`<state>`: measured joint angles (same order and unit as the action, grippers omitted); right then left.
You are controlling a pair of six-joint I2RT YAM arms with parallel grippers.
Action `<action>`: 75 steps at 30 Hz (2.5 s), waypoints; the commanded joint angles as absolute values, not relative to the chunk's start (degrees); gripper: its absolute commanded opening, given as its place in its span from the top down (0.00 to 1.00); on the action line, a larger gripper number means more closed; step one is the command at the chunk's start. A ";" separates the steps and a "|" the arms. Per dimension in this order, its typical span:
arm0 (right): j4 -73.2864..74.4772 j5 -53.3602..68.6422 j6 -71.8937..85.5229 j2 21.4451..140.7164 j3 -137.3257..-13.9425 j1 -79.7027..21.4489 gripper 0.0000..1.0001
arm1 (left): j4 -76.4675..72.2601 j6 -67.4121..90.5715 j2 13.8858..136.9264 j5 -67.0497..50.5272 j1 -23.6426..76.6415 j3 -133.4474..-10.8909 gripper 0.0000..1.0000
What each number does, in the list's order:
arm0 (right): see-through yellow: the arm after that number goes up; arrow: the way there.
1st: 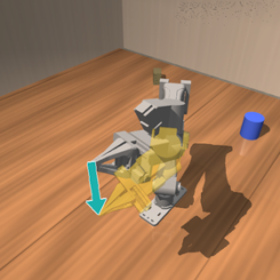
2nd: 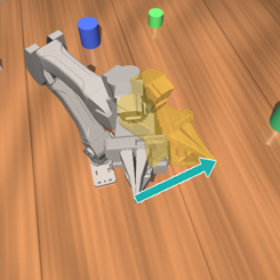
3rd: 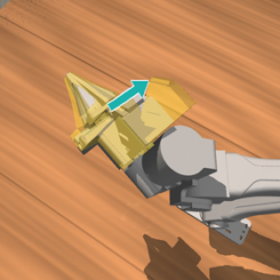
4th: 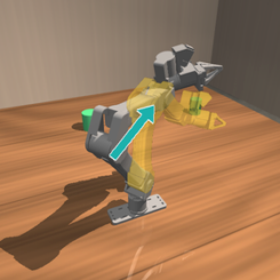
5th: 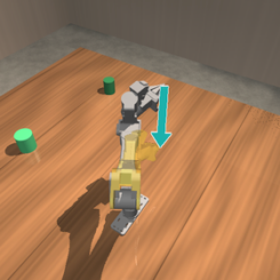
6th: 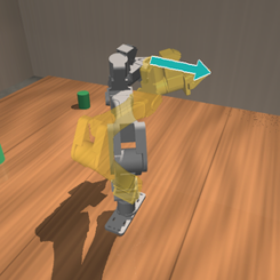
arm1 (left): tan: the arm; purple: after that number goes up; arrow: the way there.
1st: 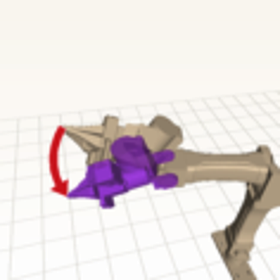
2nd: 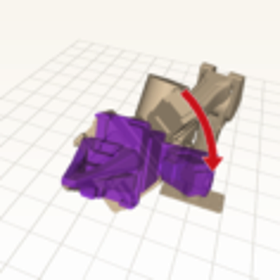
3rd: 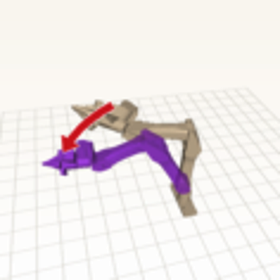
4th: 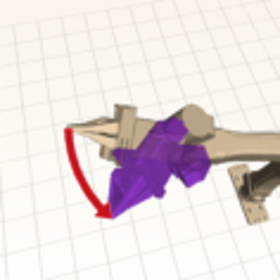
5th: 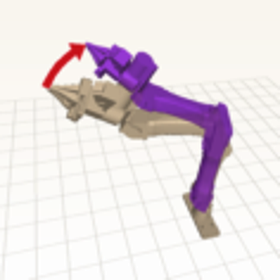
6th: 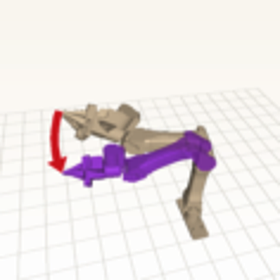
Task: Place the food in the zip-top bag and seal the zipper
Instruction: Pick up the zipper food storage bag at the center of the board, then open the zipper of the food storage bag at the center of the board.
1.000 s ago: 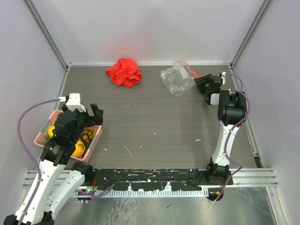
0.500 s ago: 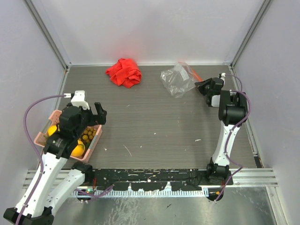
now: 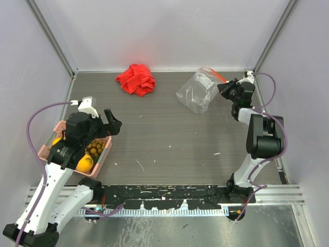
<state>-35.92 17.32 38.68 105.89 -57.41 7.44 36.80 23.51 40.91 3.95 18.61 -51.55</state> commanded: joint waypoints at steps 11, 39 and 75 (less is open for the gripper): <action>-18.88 9.25 6.13 74.58 -51.06 -5.35 1.00 | 31.85 36.18 44.80 -9.92 18.27 -55.46 0.02; -23.94 -27.93 -16.08 54.49 -30.59 -51.93 1.00 | 12.46 61.56 58.22 -15.92 18.88 -48.32 0.06; -25.57 -34.42 -17.84 57.72 -28.71 -62.13 1.00 | 2.57 73.13 79.29 -15.79 24.52 -47.91 0.23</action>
<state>-22.26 -33.82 -18.09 57.93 -28.91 -61.78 6.26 72.03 78.67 -14.83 23.22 -45.69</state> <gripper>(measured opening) 0.029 0.776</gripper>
